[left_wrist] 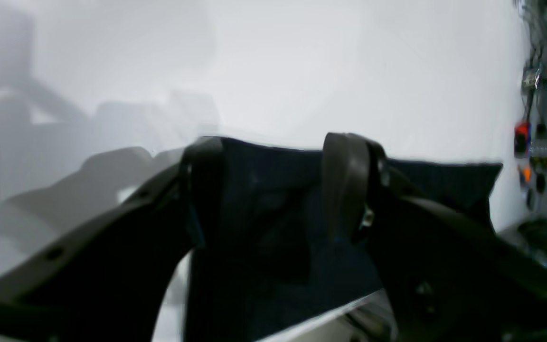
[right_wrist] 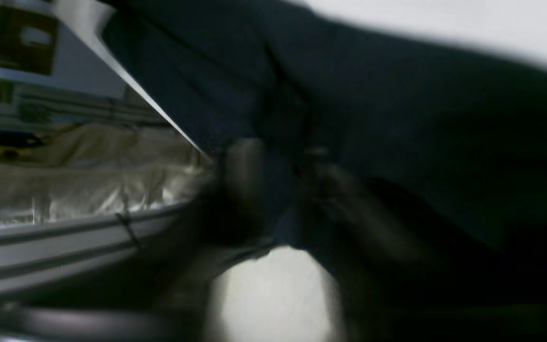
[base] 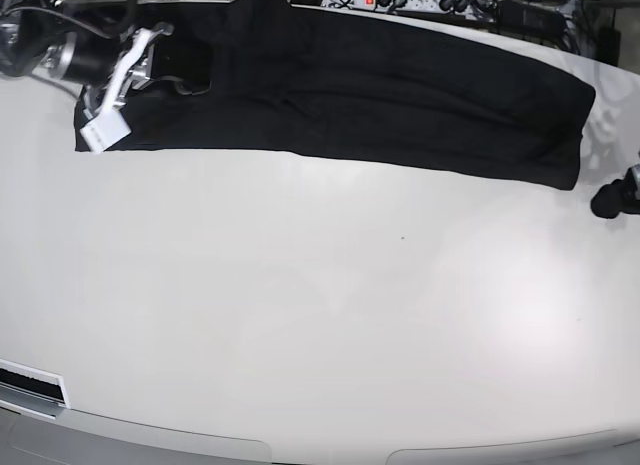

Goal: Layout the t-shirt on the table in an organized manner, then fold the t-shirt properly
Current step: 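Grasp the folded strip ends with both grippers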

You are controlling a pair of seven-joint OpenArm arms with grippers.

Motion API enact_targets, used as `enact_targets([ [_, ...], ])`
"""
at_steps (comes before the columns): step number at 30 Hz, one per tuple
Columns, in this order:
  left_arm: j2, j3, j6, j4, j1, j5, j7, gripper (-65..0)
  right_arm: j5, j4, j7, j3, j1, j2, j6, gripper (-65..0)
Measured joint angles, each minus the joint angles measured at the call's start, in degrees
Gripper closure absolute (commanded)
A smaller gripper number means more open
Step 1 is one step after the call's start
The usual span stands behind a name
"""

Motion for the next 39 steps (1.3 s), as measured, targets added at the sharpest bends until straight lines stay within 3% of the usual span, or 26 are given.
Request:
enact_targets([
  [2, -0.11, -2.01, 0.04, 0.00, -0.15, 2.84, -0.37, -34.3, -6.95, -1.84, 7.04, -2.60, 0.02, -0.24, 0.07, 0.0],
  [6, -0.02, -2.10, 0.02, 0.00, 2.01, 5.01, -1.86, -34.3, -28.72, -5.07, 22.67, -8.57, 0.31, -0.04, -0.13, 0.0],
  [9, 0.13, -1.99, 0.00, 0.00, 5.51, 5.16, -1.70, -34.3, -39.15, -6.49, 27.67, -13.66, 0.31, 0.24, -0.17, 0.0],
  [15, 0.90, -2.08, 0.04, 0.00, 9.42, 6.95, -4.59, -34.3, -53.81, -8.74, 30.84, -20.06, 0.90, 0.46, -14.32, 0.0],
  [22, 2.99, -2.05, 0.09, 0.04, 12.11, 12.70, -9.75, -34.3, -53.88, -9.49, 31.26, -20.52, 1.75, 0.57, -15.15, 0.0],
  [28, 4.72, -0.42, 0.04, 0.02, 11.63, 12.07, -9.86, -34.3, -53.88, -9.49, 31.23, -20.52, 2.08, 0.57, -15.15, 0.0],
  [34, 4.72, 5.09, -0.15, 0.26, 11.43, 10.67, -12.37, -34.3, -53.88, -9.49, 30.95, -20.52, 2.03, 0.55, -15.15, 0.0],
  [39, 5.03, 8.90, -0.37, 0.50, 11.30, 7.43, -11.04, -34.2, -53.75, -9.49, 30.91, -20.52, 2.03, 0.55, -15.80, 0.0],
])
